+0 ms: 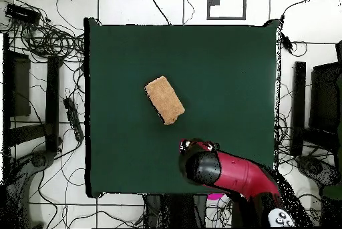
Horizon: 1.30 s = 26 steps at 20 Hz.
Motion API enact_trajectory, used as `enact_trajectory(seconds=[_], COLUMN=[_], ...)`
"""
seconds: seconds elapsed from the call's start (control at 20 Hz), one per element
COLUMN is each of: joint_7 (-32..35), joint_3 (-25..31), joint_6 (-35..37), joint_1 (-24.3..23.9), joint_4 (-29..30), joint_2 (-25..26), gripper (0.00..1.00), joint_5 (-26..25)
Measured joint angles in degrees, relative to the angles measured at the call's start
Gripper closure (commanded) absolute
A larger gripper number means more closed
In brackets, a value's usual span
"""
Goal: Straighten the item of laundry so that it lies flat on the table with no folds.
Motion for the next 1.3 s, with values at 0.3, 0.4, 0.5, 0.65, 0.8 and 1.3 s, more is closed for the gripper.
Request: enact_trajectory(seconds=[0.3,0.4,0.5,0.65,0.8,1.3], joint_7=[0.0,0.0,0.0,0.0,0.0,0.0], joint_3=[0.1,0.1,0.1,0.2,0.3,0.3], joint_6=[0.0,0.0,0.0,-0.1,-0.8,-7.1], joint_1=[-1.0,-0.6,-0.1,0.9,1.6,5.2], joint_4=[-3.9,-4.8,-5.5,-6.3,-6.7,-7.0], joint_2=[4.8,5.9,6.8,8.2,9.3,13.9], gripper=[0.00,0.00,0.00,0.00,0.00,0.00], joint_5=[-1.8,-2.0,-2.0,-2.0,-1.9,-0.6])
